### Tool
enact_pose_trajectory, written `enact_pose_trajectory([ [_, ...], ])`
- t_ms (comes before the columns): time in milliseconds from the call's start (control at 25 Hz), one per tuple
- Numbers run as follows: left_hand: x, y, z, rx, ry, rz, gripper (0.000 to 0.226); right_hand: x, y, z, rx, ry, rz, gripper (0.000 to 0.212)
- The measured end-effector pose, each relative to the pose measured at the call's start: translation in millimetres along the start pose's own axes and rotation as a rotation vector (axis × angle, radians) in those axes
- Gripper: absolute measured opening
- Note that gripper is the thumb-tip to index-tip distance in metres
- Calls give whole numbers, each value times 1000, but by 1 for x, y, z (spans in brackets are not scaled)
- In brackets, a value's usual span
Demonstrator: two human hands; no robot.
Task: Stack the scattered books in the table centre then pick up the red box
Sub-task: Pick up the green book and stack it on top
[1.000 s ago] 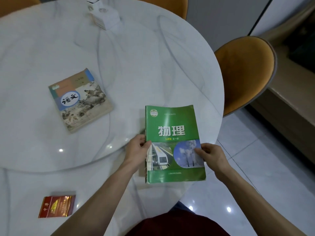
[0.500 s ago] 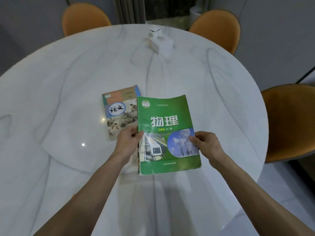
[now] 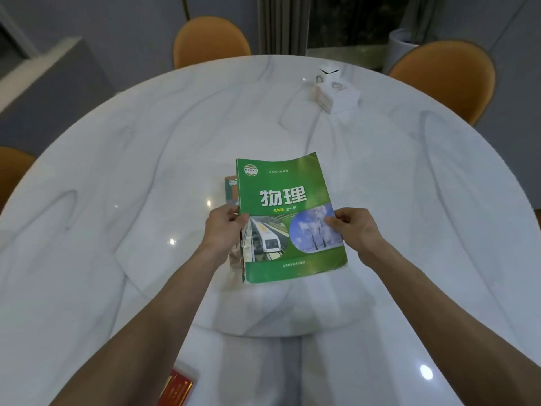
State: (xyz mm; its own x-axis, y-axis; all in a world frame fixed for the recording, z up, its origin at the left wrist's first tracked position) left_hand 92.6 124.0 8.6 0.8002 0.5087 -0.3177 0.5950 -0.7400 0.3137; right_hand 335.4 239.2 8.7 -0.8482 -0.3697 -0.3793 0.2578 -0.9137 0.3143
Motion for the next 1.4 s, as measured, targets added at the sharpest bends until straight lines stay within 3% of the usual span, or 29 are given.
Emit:
enact_pose_trajectory([
  [240, -15, -61, 19, -81, -5, -63, 5, 40, -52, 14, 5, 64, 39, 17],
  [640, -18, -100, 53, -140, -89, -98, 19, 82, -89, -12, 56, 133, 64, 20],
  [880, -15, -101, 55, -60, -163, -54, 20, 82, -89, -22, 2, 276, 25, 23],
  [1080, -11, -96, 56, 59, -453, -129, 23, 86, -87, -24, -89, 369, -34, 27],
  [1400, -5, -96, 68, 49, -571, -129, 27, 86, -86, -24, -84, 416, -76, 24],
])
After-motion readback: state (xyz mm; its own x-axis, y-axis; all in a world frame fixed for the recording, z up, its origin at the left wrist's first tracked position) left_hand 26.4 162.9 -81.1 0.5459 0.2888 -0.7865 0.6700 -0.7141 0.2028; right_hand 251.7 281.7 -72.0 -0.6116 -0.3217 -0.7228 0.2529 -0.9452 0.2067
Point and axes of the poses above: each hand's wrist, its own y-axis away from the middle knuckle, its own x-axis out of the palm, z = x × y, the point moved 6 cm from there along -y, towards the middle knuckle, and after that the axes turned 1 degree about -y, right-handed, at the moved point
